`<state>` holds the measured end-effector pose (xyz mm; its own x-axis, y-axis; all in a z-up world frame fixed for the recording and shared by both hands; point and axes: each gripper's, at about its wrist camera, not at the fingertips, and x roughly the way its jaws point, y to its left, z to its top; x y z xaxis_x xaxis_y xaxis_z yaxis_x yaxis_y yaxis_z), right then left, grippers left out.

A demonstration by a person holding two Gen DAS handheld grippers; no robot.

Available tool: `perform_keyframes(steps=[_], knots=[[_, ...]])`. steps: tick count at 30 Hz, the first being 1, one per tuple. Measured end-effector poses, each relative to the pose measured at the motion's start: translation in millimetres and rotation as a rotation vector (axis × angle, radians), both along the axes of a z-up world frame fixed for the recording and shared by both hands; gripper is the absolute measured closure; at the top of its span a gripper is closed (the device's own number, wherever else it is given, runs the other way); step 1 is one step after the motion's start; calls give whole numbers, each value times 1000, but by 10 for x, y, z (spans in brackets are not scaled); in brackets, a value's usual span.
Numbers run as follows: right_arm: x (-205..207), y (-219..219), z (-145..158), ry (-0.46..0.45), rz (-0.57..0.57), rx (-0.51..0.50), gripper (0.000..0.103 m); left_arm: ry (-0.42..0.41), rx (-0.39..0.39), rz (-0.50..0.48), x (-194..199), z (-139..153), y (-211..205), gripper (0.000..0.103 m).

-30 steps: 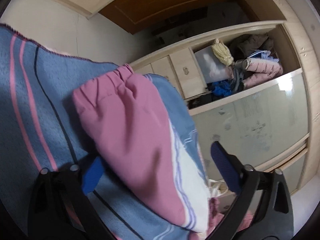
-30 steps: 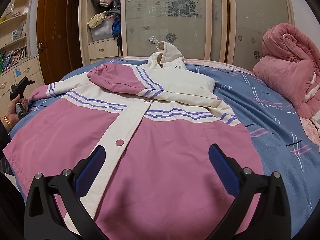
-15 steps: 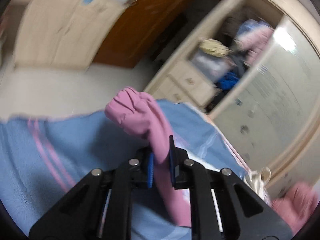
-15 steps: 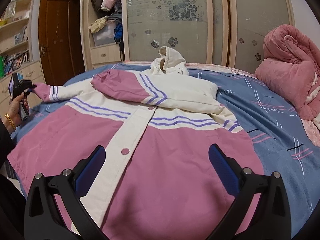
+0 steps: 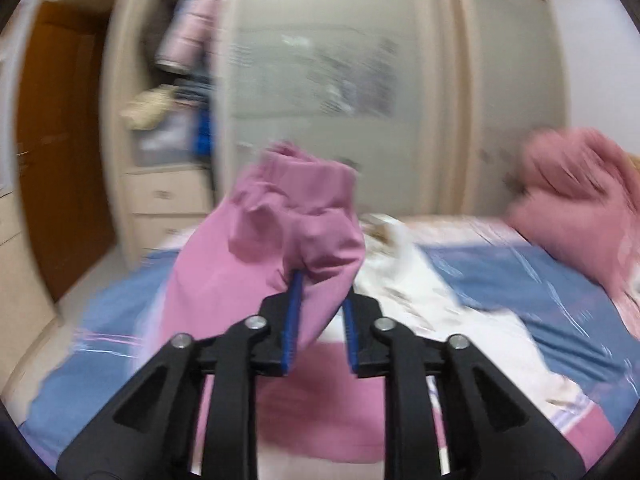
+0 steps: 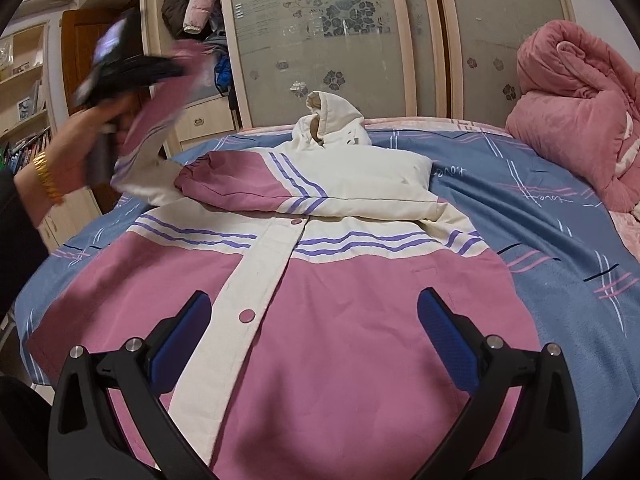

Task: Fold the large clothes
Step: 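Fold the held sleeve across the chest over the first sleeve, release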

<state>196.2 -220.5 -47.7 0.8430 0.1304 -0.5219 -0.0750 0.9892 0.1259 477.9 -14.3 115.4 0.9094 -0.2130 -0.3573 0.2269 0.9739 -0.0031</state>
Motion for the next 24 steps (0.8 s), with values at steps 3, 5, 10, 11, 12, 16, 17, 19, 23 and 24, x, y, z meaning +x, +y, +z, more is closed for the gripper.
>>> perform_keyframes(steps=[3,5,10,11,12,16,17,19,23,24], knots=[[15,-24,-6,6,-7,13,1,107,3,-123,103,-433,-647,40],[13,-53,-4,9,-11,31,1,185,37,-134,128,-845,-992,17],[-9,-118,30,10,-11,55,1,345,52,-190,-13,-1474,-1208,11],[-23,-131,47,5,-11,54,1,349,59,-177,-39,-1466,-1193,11],[-32,-147,60,0,-15,55,1,346,51,-158,-143,-1435,-1116,11],[-60,-221,88,0,-24,90,1,276,-23,-154,-753,-1217,-640,3],[-72,-236,95,-1,-21,106,1,238,-20,-132,-1004,-1134,-484,2],[-92,-257,105,-3,-18,123,1,198,-6,-88,-1340,-1027,-327,2],[-138,-268,108,-10,-26,120,1,204,23,-28,-2038,-1014,32,2],[-149,-274,97,-9,-26,125,1,213,24,-11,-2115,-1031,108,2]])
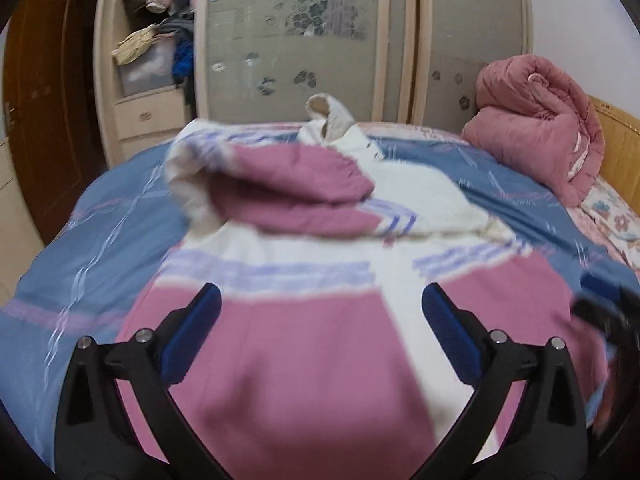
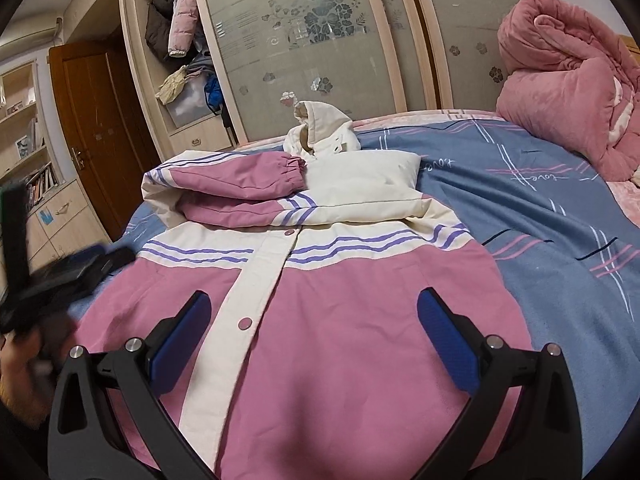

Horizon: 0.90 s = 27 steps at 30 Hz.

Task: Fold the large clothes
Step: 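Fold the held sleeve across the chest over the first sleeve, release, then withdraw the left gripper from the folded sleeves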

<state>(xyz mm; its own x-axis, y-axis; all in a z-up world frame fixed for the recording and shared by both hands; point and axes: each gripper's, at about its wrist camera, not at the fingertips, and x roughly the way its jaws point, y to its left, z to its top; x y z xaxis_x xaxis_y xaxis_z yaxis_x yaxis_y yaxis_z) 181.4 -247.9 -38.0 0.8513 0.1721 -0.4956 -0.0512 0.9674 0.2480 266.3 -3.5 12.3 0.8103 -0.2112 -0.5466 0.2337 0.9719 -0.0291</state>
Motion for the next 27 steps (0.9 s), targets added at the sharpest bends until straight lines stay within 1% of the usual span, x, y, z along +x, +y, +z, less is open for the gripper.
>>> perform_keyframes(steps=[2,3,5,6,7,9,10,14,16,21,27], knots=[[-11,-11,-29,2,-4,2,1,12,-16,48,-170,-70,145,2],[-14,-18,-56,6,-14,-3,1,14,-20,62,-258,-85,190,2],[-13,-38,-94,12,-26,-5,1,41,-14,69,-291,-133,212,2],[-17,-49,-105,13,-31,0,1,49,-3,47,-313,-141,195,2],[-24,-60,-105,11,-35,1,1,37,19,37,-350,-136,182,2],[-42,-67,-82,-8,-46,-3,1,0,65,64,-400,-130,174,2],[-52,-64,-68,-21,-53,-6,1,-6,76,75,-401,-116,161,2],[-56,-45,-55,-54,-68,-10,1,18,36,47,-399,-59,142,2],[-41,-21,-70,-64,-71,-16,1,16,24,39,-417,-40,127,2],[14,18,-121,-46,-74,-16,1,0,29,42,-440,-49,141,2],[45,57,-148,-42,-74,-30,1,24,8,48,-371,-116,200,2]])
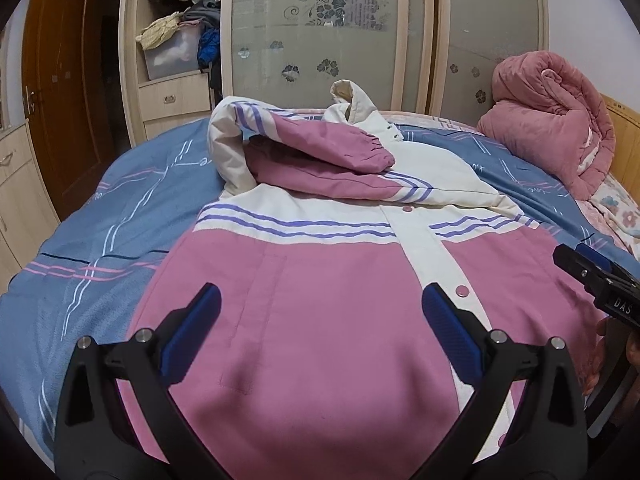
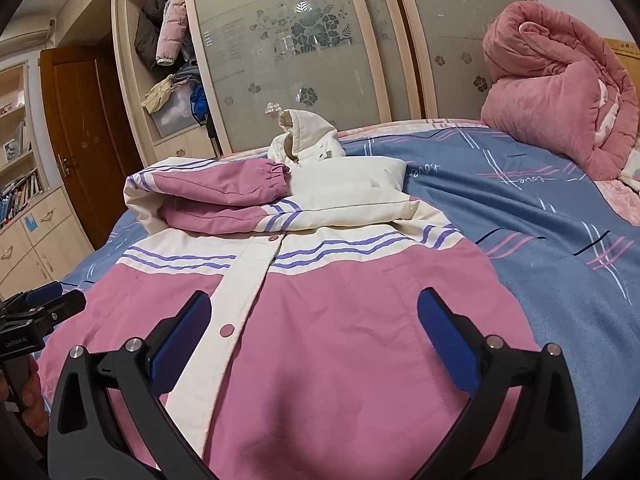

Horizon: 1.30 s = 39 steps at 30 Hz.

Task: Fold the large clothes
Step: 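Withdraw the left gripper from the folded sleeves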

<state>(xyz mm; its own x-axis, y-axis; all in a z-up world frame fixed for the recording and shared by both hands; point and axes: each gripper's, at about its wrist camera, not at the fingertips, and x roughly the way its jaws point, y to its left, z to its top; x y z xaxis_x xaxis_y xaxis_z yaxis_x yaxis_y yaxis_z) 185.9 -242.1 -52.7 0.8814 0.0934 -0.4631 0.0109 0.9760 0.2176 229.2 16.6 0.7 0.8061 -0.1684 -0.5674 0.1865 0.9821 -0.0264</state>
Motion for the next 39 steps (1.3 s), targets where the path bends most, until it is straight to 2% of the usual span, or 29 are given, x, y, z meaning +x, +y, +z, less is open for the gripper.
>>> perform_keyframes(steps=[19,30,36,39], knots=[[4,-41,-22,18,1,36,1,10,-12,-33,12,-43,-82,2],[9,-120,-59,20,-26,54,1,-2,-63,-65,11,45,-83,2],[30,-168,-19,30,-12,128,1,-11,-74,-67,0,91,-87,2],[130,-216,106,30,16,244,1,-5,-81,-61,14,89,-68,2]])
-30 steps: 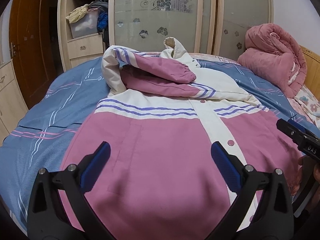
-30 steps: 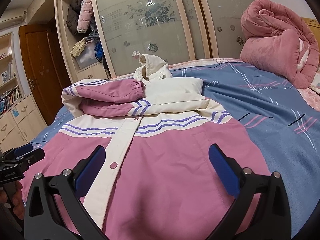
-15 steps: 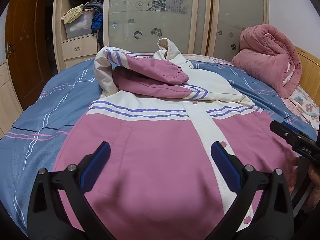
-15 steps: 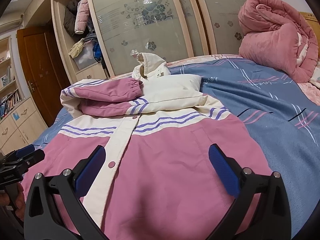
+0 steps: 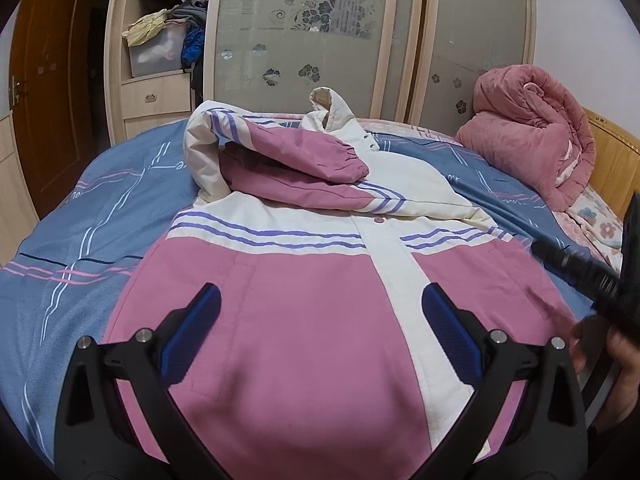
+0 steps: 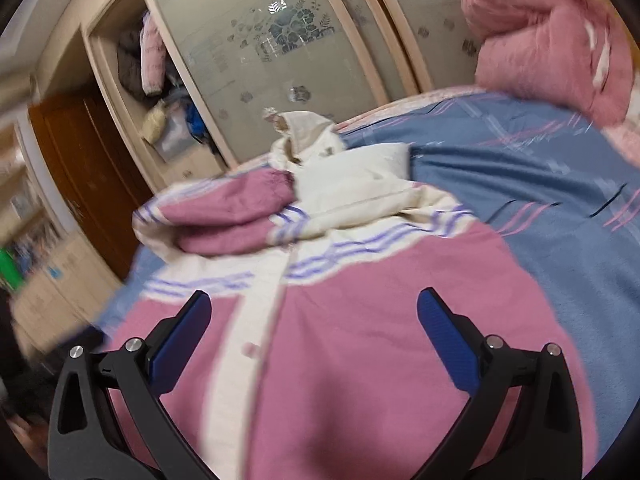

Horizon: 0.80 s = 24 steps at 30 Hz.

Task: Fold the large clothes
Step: 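Withdraw the left gripper from the folded sleeves, then grasp the pink sleeve cuff with the right gripper, pull it across the chest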

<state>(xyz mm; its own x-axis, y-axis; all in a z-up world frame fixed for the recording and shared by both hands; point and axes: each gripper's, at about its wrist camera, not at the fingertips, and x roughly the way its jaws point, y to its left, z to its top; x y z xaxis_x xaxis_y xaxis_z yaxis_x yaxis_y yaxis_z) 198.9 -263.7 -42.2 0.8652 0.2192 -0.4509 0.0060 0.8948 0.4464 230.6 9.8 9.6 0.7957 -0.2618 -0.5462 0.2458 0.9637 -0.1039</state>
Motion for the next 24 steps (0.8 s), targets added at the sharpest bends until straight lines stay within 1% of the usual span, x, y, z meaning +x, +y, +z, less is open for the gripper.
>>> perform_keyframes(steps=[1,3,6,7,8,9,11,13,15,17,19,21,22,24], knots=[[87,4,80,1,24,44,1,3,-2,1,8,-1,6,2],[219,37,207,-1,46,85,1,6,-6,4,22,1,23,2],[678,135,412,21,115,198,3,2,-16,11,29,16,67,2],[865,168,440,44,141,241,6,1,-18,15,32,22,83,2],[1042,203,444,72,164,280,11,0,-22,20,39,28,109,2],[1194,244,433,97,182,310,12,0,-24,24,43,31,127,2],[1628,338,325,174,210,396,21,6,-38,30,59,34,184,2],[1950,392,190,235,183,443,21,4,-46,34,66,38,226,2],[2213,432,67,265,150,474,21,0,-42,42,78,39,262,2],[2476,472,-39,286,119,484,24,0,-41,50,99,35,291,2],[2665,488,-154,309,92,494,25,-2,-41,55,123,25,320,2],[2811,474,-250,329,47,483,28,6,-38,63,165,7,358,2],[2887,459,-311,341,15,482,29,11,-42,64,180,2,376,2],[3006,440,-404,363,-13,485,29,13,-47,68,206,6,411,2]])
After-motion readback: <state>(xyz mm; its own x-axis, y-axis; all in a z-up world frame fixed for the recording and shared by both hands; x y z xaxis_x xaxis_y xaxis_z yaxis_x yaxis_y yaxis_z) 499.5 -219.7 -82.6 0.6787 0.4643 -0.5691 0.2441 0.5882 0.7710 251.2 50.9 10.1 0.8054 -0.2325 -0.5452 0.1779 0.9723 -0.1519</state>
